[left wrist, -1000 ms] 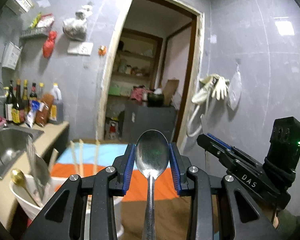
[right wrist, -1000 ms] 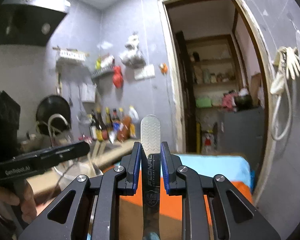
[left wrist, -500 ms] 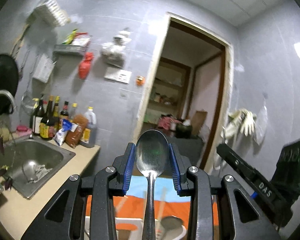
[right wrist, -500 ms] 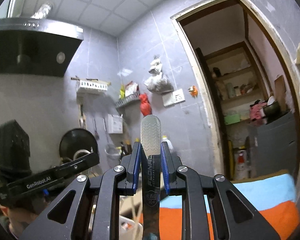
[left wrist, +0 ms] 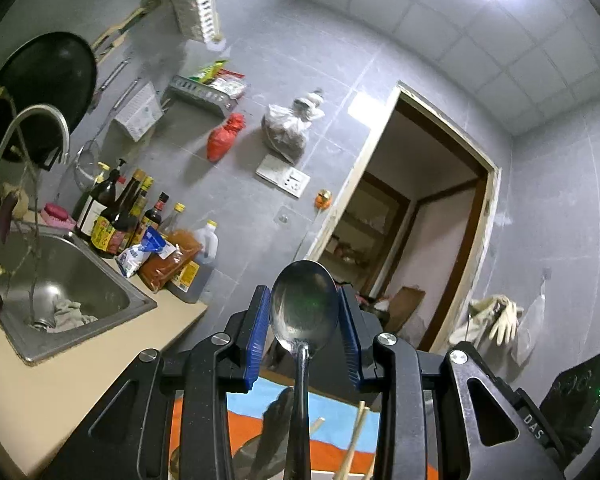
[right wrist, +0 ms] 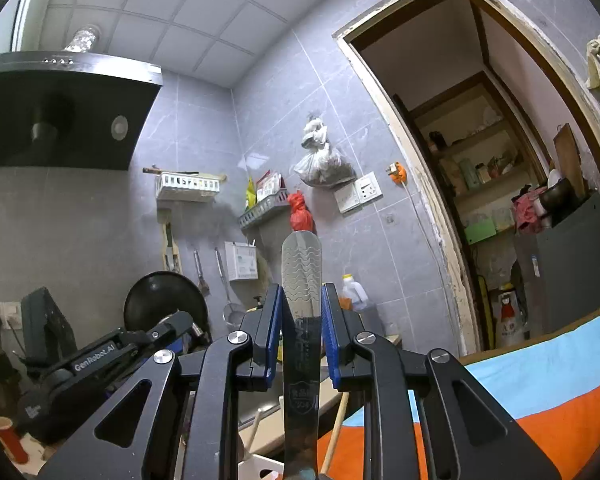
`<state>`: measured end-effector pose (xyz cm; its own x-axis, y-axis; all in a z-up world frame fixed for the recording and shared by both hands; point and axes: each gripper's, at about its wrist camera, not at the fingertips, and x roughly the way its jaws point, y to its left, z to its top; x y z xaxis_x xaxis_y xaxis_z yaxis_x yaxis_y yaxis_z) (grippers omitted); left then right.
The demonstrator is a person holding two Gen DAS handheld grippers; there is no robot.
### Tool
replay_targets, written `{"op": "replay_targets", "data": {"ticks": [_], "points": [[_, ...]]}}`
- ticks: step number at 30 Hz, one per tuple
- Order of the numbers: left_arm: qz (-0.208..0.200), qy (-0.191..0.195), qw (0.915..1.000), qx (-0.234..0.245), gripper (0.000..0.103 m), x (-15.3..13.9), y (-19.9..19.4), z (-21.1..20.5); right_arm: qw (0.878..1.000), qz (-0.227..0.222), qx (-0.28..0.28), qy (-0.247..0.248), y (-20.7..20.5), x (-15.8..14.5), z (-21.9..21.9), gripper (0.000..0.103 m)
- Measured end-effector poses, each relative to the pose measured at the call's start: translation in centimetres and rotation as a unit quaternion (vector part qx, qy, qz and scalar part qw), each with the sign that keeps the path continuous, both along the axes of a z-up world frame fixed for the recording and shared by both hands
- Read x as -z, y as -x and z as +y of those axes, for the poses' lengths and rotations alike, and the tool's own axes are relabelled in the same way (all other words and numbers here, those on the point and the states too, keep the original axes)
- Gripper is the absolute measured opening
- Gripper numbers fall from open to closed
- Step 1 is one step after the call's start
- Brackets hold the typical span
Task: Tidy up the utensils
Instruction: 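Lift the spoon and knife and carry both over the white caddy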
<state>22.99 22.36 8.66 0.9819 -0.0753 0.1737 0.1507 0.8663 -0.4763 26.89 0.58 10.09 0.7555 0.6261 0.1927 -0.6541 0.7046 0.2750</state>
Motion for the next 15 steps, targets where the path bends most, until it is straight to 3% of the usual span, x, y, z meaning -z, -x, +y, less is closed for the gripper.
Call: {"op": "replay_targets", "data": {"ticks": [15], "points": [[-0.031, -0.006, 0.999, -0.033, 0.029, 1.2, 0.0, -0.4, 0.996, -0.056, 0.035, 0.053, 1.4, 1.9, 2.6, 0.017]]}}
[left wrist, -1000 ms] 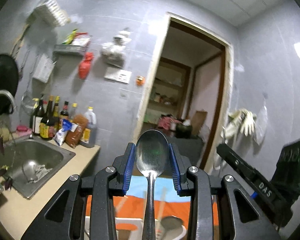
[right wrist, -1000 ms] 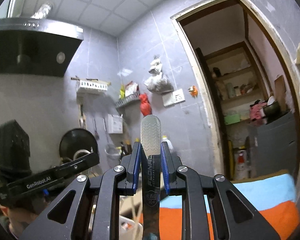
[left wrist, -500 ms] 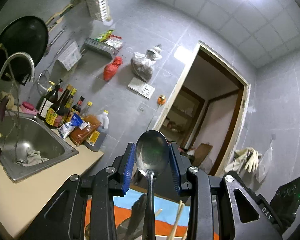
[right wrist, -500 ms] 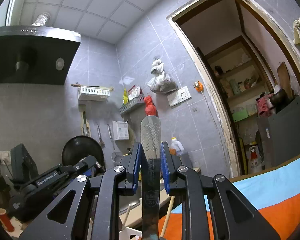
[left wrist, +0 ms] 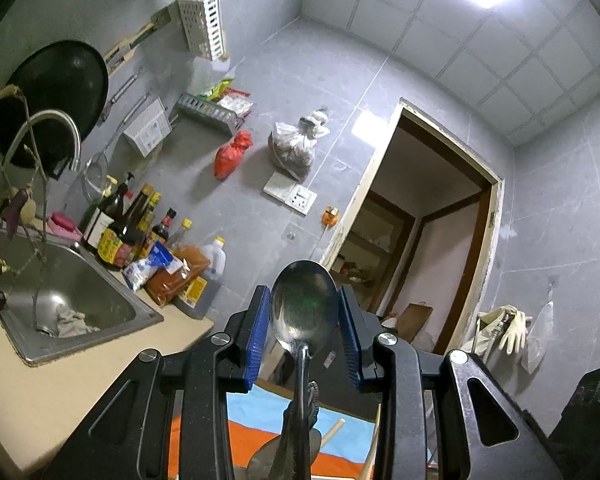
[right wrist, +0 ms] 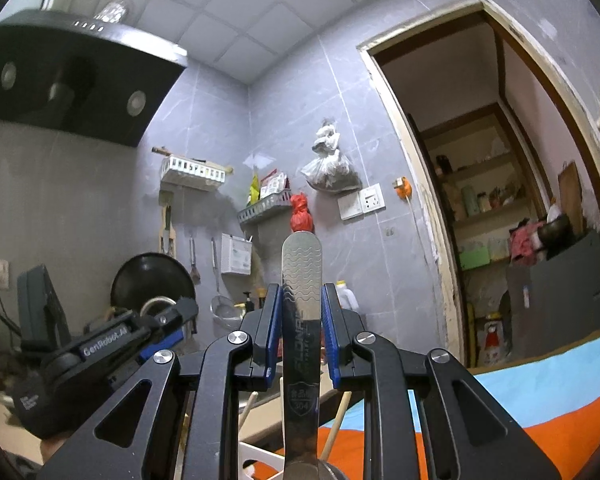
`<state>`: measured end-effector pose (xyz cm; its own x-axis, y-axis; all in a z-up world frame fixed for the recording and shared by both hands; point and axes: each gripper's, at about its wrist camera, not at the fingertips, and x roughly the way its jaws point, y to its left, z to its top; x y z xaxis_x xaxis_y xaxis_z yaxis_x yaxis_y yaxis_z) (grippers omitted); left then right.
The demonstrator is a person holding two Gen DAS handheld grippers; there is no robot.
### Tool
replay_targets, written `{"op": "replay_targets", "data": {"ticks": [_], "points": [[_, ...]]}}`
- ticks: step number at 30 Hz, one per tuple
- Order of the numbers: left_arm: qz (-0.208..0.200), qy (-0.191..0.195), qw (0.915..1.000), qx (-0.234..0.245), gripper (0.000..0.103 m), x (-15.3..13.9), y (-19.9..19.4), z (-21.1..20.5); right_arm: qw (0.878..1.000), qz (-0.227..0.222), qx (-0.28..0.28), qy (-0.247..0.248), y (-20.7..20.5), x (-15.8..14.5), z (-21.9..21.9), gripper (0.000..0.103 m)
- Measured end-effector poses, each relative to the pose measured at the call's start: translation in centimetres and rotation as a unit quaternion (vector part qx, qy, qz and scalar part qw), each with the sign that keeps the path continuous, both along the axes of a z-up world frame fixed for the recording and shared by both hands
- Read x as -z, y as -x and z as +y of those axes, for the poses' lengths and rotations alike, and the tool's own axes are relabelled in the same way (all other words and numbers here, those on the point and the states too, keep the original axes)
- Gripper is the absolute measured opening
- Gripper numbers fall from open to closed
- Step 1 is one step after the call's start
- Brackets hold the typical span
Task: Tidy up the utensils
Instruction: 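Lift the spoon and knife and carry both over the white caddy, then lower the spoon and knife into the caddy and open both tools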
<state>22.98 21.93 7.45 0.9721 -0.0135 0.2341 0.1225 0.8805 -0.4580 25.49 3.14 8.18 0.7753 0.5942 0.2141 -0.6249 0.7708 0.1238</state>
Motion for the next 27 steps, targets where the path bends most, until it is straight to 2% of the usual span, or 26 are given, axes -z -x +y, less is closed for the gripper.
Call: {"op": "replay_targets", "data": {"ticks": [10, 27], "points": [[0.005, -0.03, 0.9994, -0.018, 0.029, 1.0, 0.2, -1.0, 0.999, -0.014, 0.01, 0.033, 0.7, 1.0, 1.2, 0.017], [0.069, -0.04, 0.9965, -0.026, 0.029, 3.1, -0.2, -1.9, 0.999, 0.011, 0.005, 0.045, 0.5, 1.7, 1.3, 0.017]]}}
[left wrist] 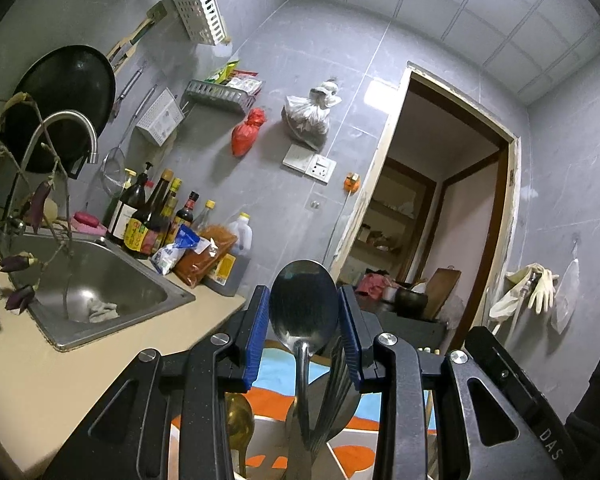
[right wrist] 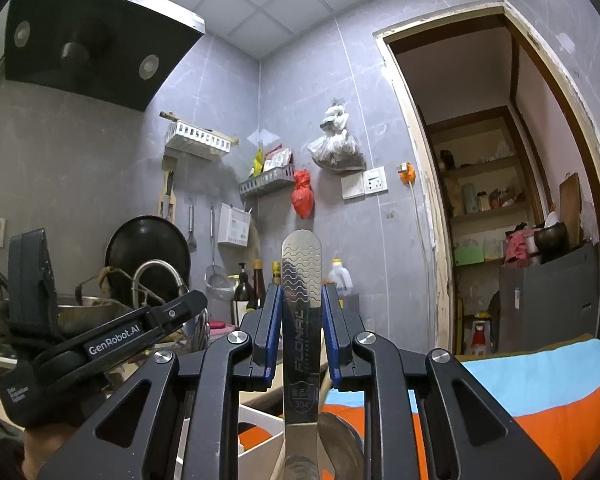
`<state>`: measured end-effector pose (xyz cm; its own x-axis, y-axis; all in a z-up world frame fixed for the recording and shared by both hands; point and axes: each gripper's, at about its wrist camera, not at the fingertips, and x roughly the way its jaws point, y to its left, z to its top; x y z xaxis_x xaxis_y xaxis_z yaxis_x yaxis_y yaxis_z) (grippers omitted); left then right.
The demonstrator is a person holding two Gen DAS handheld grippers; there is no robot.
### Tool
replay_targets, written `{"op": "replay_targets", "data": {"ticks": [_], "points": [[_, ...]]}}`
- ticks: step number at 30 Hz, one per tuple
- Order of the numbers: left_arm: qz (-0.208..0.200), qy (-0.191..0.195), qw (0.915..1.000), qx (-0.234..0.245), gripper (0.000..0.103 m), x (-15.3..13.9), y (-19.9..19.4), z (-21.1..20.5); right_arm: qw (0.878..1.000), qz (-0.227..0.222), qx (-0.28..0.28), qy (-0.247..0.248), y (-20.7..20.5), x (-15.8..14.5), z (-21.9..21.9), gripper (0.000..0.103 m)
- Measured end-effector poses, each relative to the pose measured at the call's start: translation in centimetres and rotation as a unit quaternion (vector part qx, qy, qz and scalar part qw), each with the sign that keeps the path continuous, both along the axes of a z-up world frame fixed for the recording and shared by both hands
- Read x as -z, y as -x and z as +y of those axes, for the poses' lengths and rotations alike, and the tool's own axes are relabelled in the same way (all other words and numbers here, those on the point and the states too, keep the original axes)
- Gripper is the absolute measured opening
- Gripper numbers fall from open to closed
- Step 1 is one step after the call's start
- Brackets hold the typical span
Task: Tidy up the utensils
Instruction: 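Lower the spoon and knife into the caddy and open both tools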
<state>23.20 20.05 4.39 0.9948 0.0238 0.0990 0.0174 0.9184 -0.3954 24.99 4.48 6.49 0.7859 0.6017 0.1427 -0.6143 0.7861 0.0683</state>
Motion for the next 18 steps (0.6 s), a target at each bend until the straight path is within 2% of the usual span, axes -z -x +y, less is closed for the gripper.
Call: {"op": "replay_targets", "data": {"ticks": [4, 10, 18], "points": [[0.011, -0.008, 0.9999, -0.002, 0.029, -0.03, 0.04, -0.31, 1.0, 0.001, -0.001, 0.0, 0.03, 0.06, 0.09, 0.017], [0.06, -0.027, 0.9978, -0.015, 0.029, 0.21, -0.76, -0.88, 1.0, 0.005, -0.002, 0.002, -0.09, 0.15, 0.15, 0.018], [0.064, -0.028, 0.9974, -0.016, 0.029, 0.53, -0.41, -0.89, 1.0, 0.006, -0.002, 0.002, -0.21, 0.15, 0.17, 0.018]]}}
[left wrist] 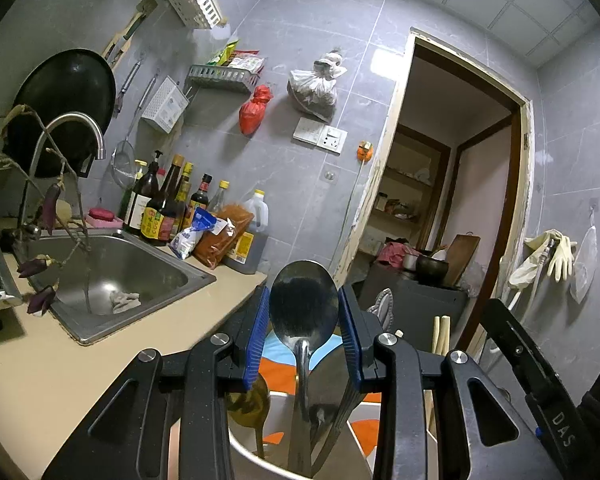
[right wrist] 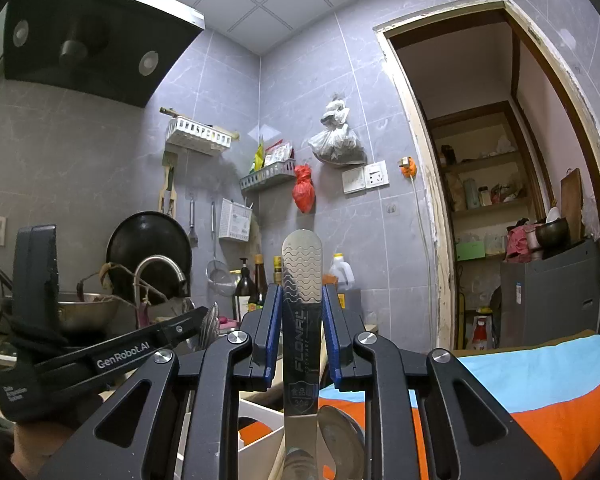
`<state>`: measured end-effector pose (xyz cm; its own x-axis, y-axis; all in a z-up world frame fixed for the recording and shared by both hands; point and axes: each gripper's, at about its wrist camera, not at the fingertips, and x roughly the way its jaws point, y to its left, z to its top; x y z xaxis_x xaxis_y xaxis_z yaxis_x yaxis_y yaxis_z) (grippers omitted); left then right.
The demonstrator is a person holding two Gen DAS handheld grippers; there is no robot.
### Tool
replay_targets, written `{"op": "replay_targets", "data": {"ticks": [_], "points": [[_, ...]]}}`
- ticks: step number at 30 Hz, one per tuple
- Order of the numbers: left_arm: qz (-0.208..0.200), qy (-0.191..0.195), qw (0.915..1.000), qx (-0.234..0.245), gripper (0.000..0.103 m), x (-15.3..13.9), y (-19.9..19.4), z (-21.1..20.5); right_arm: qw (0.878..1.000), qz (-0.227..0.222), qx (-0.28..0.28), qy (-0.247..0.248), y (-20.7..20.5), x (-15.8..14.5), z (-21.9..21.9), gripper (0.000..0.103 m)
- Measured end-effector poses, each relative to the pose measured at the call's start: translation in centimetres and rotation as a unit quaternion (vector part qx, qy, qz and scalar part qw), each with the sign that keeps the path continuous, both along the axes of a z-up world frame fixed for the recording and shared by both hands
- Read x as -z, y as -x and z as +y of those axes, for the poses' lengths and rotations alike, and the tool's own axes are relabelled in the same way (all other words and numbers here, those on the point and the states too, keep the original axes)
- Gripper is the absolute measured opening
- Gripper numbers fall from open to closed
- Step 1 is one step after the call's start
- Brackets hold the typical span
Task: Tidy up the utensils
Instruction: 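Lower the spoon and knife into the caddy and open both tools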
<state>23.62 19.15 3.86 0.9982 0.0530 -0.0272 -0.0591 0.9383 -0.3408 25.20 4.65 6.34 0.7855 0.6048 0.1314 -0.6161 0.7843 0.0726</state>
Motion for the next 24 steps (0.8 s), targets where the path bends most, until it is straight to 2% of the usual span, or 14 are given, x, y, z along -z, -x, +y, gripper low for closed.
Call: {"op": "replay_targets", "data": {"ticks": [6, 10, 15, 19, 22, 24], "points": [[0.007, 0.008, 0.9999, 0.002, 0.03, 0.0, 0.6, 0.7, 1.0, -0.002, 0.0, 0.0, 0.0, 0.0, 0.0, 0.019], [0.012, 0.008, 0.9999, 0.007, 0.03, 0.0, 0.7, 0.7, 1.0, -0.006, 0.002, -0.003, 0.2, 0.4, -0.1, 0.024], [0.014, 0.001, 0.9998, 0.012, 0.032, 0.0, 1.0, 0.6, 1.0, -0.008, 0.004, -0.004, 0.2, 0.4, -0.1, 0.025], [0.014, 0.0, 0.9998, 0.012, 0.033, 0.0, 1.1, 0.6, 1.0, -0.009, 0.008, -0.007, 0.3, 0.5, -0.4, 0.029], [0.013, 0.001, 0.9998, 0.013, 0.035, 0.0, 1.2, 0.6, 1.0, -0.007, 0.012, -0.01, 0.5, 0.4, -0.6, 0.031], [0.011, 0.002, 0.9999, 0.012, 0.041, -0.1, 1.2, 0.6, 1.0, -0.007, 0.016, -0.009, 0.6, 0.4, -0.8, 0.034]]}}
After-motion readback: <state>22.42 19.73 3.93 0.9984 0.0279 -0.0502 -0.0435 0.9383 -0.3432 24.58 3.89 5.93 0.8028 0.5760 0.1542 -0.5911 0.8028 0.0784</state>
